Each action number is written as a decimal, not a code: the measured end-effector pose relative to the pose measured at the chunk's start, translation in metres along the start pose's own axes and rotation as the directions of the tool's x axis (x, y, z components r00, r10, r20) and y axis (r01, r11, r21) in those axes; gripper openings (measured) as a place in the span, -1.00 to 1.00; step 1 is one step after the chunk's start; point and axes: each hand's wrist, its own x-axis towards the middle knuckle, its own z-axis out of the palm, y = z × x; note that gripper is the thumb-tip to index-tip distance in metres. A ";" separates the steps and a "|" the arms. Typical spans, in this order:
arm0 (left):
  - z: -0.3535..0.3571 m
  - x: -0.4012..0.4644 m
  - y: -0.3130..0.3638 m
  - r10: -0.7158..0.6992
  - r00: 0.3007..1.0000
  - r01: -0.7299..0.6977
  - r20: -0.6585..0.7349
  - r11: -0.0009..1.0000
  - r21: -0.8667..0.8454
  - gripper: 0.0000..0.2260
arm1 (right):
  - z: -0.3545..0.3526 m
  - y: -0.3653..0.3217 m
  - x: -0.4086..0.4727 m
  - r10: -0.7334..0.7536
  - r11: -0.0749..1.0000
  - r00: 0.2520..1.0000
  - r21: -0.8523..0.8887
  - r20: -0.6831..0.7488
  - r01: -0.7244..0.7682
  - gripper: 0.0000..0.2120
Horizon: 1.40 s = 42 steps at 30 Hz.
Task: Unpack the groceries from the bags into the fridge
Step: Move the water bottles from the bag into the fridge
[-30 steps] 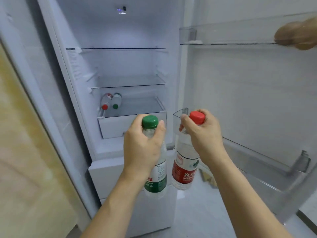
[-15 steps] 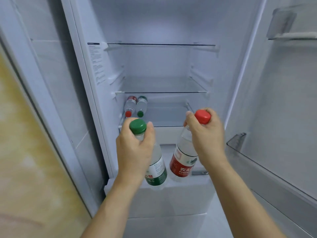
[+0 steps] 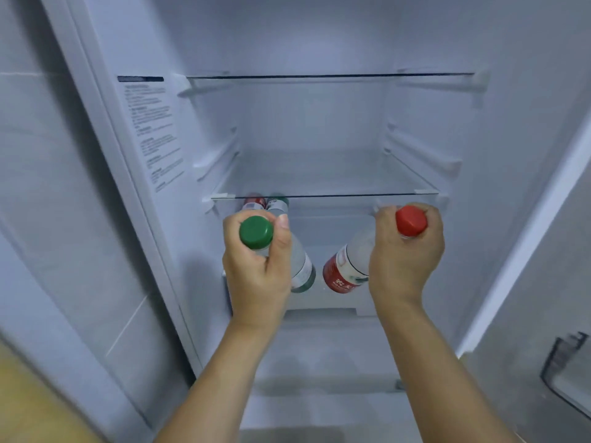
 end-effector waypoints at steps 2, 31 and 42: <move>0.011 0.009 -0.017 0.031 0.999 -0.030 0.024 0.999 -0.037 -0.88 | 0.011 0.012 0.005 -0.005 0.999 0.998 0.032 -0.057 0.006 -0.73; 0.041 0.015 -0.163 0.148 0.812 -0.324 0.564 0.919 0.226 -0.72 | 0.045 0.129 0.022 0.327 0.942 0.889 -0.182 0.319 -0.281 -0.58; 0.057 0.023 -0.202 -0.167 0.719 -0.466 0.675 0.604 0.646 -0.38 | 0.067 0.176 0.043 0.355 0.898 0.839 -0.402 0.413 -0.182 -0.47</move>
